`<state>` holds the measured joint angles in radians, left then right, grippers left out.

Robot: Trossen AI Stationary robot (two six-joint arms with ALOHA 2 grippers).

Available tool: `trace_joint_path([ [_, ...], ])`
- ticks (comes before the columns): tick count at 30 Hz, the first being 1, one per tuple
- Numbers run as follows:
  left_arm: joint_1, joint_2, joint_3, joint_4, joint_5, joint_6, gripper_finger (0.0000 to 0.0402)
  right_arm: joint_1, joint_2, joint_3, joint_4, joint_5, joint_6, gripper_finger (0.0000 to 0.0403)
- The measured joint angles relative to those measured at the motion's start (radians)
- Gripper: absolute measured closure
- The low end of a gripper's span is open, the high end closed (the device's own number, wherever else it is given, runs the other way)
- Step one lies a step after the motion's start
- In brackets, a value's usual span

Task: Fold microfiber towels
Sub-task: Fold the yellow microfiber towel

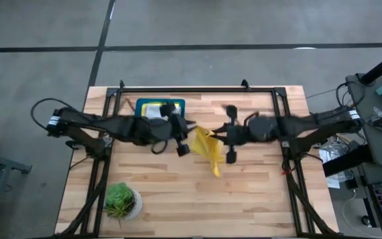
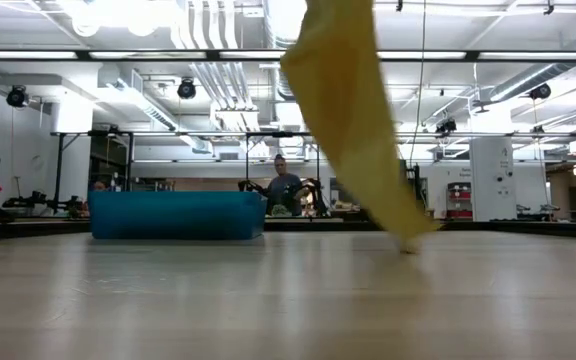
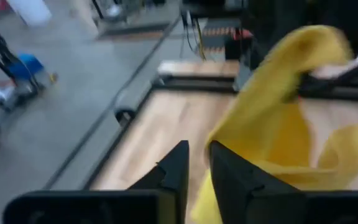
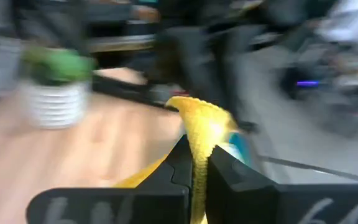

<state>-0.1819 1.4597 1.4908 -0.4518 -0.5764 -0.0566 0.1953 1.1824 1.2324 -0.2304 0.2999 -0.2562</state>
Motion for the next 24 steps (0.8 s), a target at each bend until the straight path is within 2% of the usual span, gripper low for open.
trace_joint_path([
  [2, 0.009, -0.036, 0.007, 0.008, 0.002, 0.061, 0.0339, -0.047, 0.014, 0.113, -0.148, -0.192, 0.010, 0.0394],
  [5, 0.016, -0.080, -0.007, 0.018, 0.068, 0.119, 0.0321, -0.125, 0.040, 0.269, -0.390, -0.476, -0.004, 0.0394],
  [6, 0.018, -0.092, -0.019, 0.019, 0.107, 0.124, 0.0315, -0.151, 0.048, 0.311, -0.457, -0.546, -0.010, 0.0394],
  [7, 0.018, -0.102, -0.034, 0.024, 0.157, 0.124, 0.0311, -0.173, 0.053, 0.346, -0.501, -0.561, -0.004, 0.0394],
  [9, 0.018, -0.108, -0.064, 0.029, 0.245, 0.124, 0.0302, -0.197, 0.056, 0.392, -0.557, -0.456, 0.027, 0.0394],
  [12, 0.017, -0.103, -0.138, 0.067, 0.282, 0.115, 0.0292, -0.202, 0.053, 0.408, -0.589, -0.172, 0.048, 0.0394],
  [13, 0.017, -0.097, -0.167, 0.105, 0.282, 0.115, 0.0290, -0.202, 0.053, 0.409, -0.597, -0.120, 0.054, 0.0394],
  [14, 0.018, -0.091, -0.196, 0.146, 0.281, 0.116, 0.0287, -0.206, 0.053, 0.408, -0.615, -0.149, 0.040, 0.0394],
  [16, 0.023, -0.086, -0.251, 0.214, 0.272, 0.116, 0.0282, -0.221, 0.055, 0.400, -0.643, -0.331, -0.006, 0.0394],
  [21, 0.050, -0.088, -0.358, 0.437, 0.278, 0.124, 0.0269, -0.221, 0.050, 0.388, -0.650, -0.899, -0.135, 0.0394],
  [22, 0.054, -0.087, -0.373, 0.476, 0.305, 0.126, 0.0265, -0.220, 0.049, 0.393, -0.642, -0.956, -0.139, 0.0394],
  [24, 0.057, -0.085, -0.407, 0.568, 0.372, 0.150, 0.0254, -0.218, 0.041, 0.396, -0.624, -0.988, -0.137, 0.0394],
])
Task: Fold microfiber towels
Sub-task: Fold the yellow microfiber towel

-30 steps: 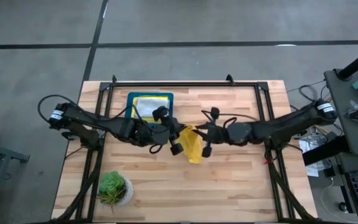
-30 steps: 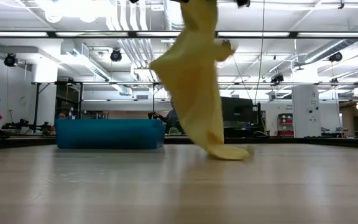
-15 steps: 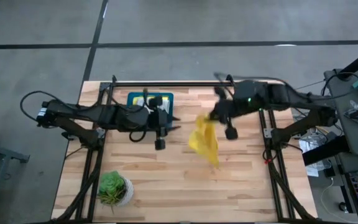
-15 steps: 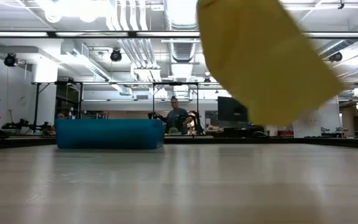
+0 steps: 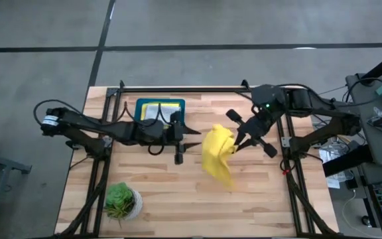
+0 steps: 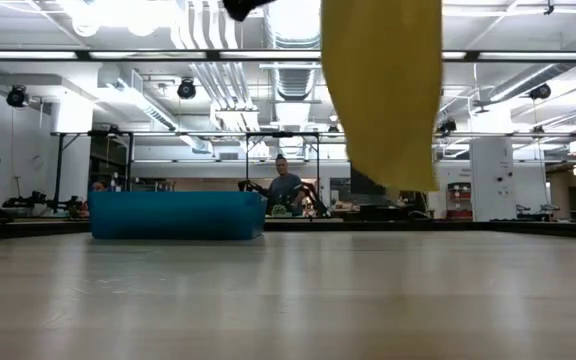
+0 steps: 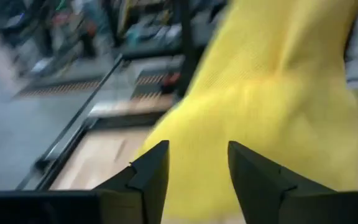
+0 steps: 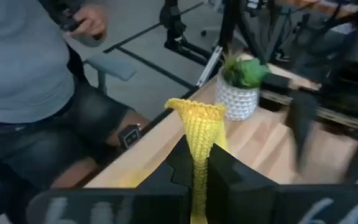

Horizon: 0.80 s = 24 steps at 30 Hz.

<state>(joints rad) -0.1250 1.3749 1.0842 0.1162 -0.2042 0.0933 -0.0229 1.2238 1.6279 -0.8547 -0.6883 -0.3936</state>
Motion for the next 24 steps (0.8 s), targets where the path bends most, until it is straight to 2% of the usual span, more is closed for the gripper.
trace_joint_path([
  [4, -0.002, 0.035, -0.061, 0.182, 0.083, 0.026, 0.0219, -0.002, -0.002, -0.002, -0.002, 0.004, 0.000, 0.0394],
  [10, 0.001, 0.147, -0.068, 0.430, 0.170, 0.019, 0.0179, -0.001, 0.003, -0.005, 0.000, 0.008, 0.009, 0.0394],
  [15, -0.001, 0.243, -0.051, 0.451, 0.228, 0.012, 0.0176, -0.002, 0.009, -0.006, 0.001, 0.013, 0.016, 0.0394],
  [17, -0.001, 0.261, -0.048, 0.465, 0.287, -0.016, 0.0176, -0.002, 0.010, -0.006, 0.021, 0.060, 0.042, 0.0394],
  [20, -0.001, 0.275, -0.051, 0.460, 0.360, -0.077, 0.0176, -0.002, 0.009, -0.006, 0.043, 0.189, 0.091, 0.0394],
  [24, -0.003, 0.301, -0.056, 0.462, 0.372, -0.111, 0.0176, -0.002, 0.009, -0.008, 0.047, 0.211, 0.077, 0.0394],
])
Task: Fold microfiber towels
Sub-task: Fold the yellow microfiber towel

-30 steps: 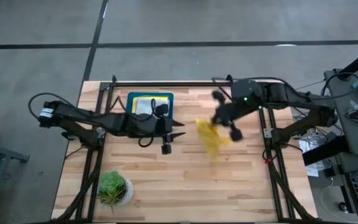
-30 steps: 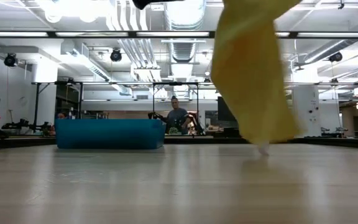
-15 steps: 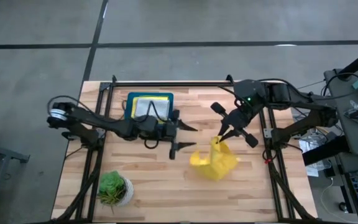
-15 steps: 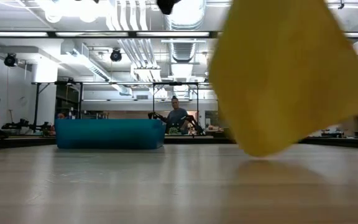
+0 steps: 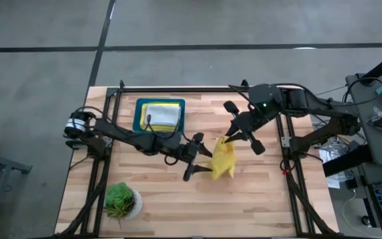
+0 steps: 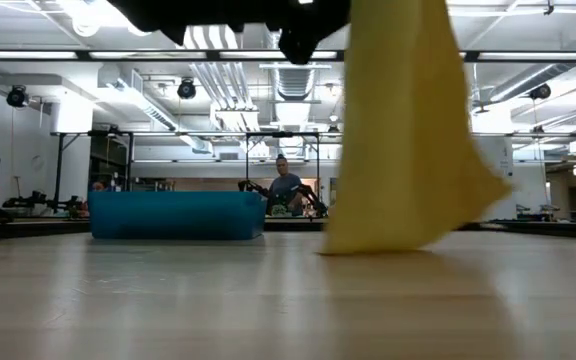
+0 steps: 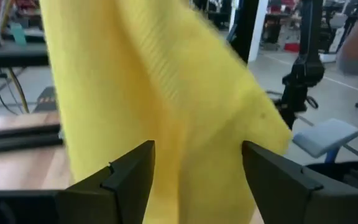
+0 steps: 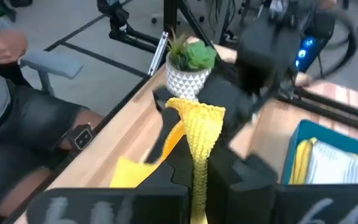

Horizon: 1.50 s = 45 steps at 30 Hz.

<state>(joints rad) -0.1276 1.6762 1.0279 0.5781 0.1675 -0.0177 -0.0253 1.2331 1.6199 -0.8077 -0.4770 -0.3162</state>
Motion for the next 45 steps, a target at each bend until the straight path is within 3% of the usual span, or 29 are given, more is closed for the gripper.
trace_joint_path([
  [4, 0.000, 0.060, -0.002, -0.004, 0.035, -0.003, 0.0176, 0.001, 0.000, 0.005, 0.036, 0.025, 0.010, 0.0394],
  [9, -0.015, 0.115, 0.001, -0.013, 0.039, -0.005, 0.0196, 0.000, -0.002, 0.029, 0.044, 0.135, 0.035, 0.0394],
  [14, -0.044, 0.081, -0.001, -0.037, 0.038, 0.003, 0.0273, 0.001, -0.003, 0.051, -0.030, 0.246, 0.056, 0.0394],
  [21, -0.047, -0.022, -0.004, -0.105, 0.006, -0.002, 0.0392, 0.004, -0.007, 0.020, -0.098, 0.242, 0.081, 0.0394],
  [31, -0.050, -0.194, -0.003, -0.280, -0.003, 0.000, 0.0378, 0.008, -0.008, -0.004, -0.217, 0.241, 0.098, 0.0394],
  [38, -0.049, -0.327, -0.002, -0.510, -0.157, 0.028, 0.0391, 0.007, -0.018, 0.015, -0.296, 0.248, 0.090, 0.0394],
  [41, -0.034, -0.381, 0.007, -0.533, -0.273, 0.082, 0.0399, 0.006, -0.021, 0.035, -0.312, 0.335, 0.061, 0.0394],
  [45, 0.039, -0.440, 0.025, -0.534, -0.284, 0.184, 0.0401, -0.001, -0.021, 0.064, -0.314, 0.488, -0.013, 0.0394],
])
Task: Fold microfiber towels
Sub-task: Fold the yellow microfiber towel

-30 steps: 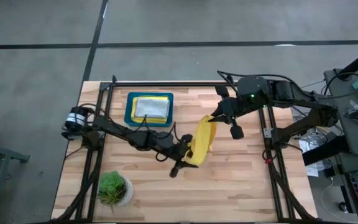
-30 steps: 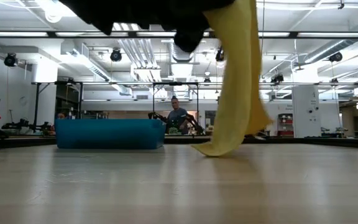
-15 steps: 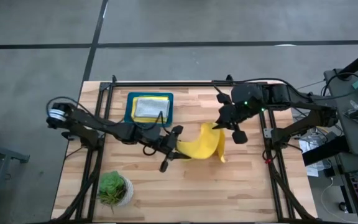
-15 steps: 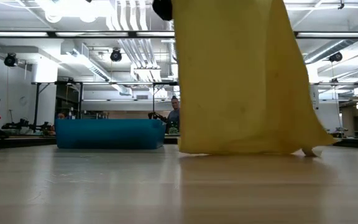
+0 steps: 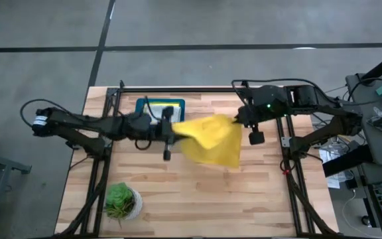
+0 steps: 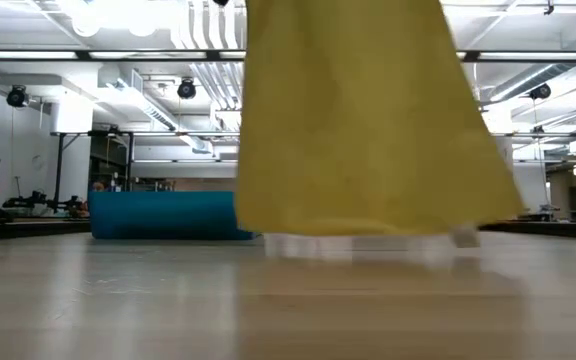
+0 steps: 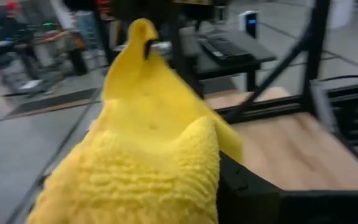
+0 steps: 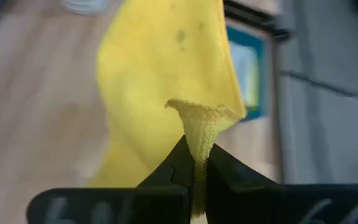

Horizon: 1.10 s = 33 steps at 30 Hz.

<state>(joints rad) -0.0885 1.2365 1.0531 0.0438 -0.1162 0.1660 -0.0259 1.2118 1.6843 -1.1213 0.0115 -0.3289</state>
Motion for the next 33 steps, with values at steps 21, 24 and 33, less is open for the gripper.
trace_joint_path([
  [21, 0.045, 0.011, -0.076, -0.132, 0.088, 0.003, 0.0402, 0.056, -0.098, -0.105, -0.085, 0.019, 0.250, 0.0394],
  [24, -0.016, 0.037, -0.095, -0.131, 0.088, -0.003, 0.0402, 0.125, -0.130, -0.209, -0.049, -0.016, 0.311, 0.0394],
  [33, -0.009, 0.018, -0.041, -0.134, 0.081, -0.014, 0.0402, 0.184, -0.181, -0.296, 0.018, 0.124, 0.295, 0.0394],
])
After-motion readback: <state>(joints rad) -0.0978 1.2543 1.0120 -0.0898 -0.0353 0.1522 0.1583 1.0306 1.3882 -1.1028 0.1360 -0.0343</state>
